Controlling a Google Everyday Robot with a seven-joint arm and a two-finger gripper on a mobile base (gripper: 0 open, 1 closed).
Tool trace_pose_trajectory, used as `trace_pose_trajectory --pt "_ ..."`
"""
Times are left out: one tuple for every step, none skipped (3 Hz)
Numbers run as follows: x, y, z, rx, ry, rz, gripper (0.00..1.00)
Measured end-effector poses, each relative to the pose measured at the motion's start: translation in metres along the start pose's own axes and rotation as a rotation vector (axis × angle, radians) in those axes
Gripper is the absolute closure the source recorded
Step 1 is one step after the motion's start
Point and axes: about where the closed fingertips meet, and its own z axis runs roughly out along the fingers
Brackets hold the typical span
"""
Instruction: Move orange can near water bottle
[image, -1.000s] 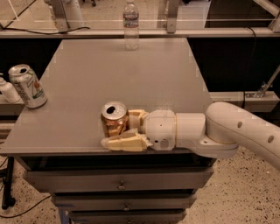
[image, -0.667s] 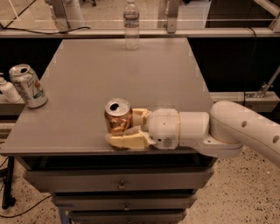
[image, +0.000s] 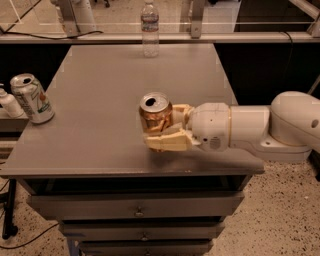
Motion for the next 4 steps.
trace_pose_trajectory --pt "-0.027 -0.025 -0.040 0.076 0.036 -0.054 1.00" --pt "-0.028 -0.025 -0.040 0.079 0.038 -0.055 1.00" --pt "-0.033 -0.045 -0.051 0.150 0.050 -0.107 1.00" --pt "-0.038 -0.084 -0.077 0.252 0.074 -0.161 1.00"
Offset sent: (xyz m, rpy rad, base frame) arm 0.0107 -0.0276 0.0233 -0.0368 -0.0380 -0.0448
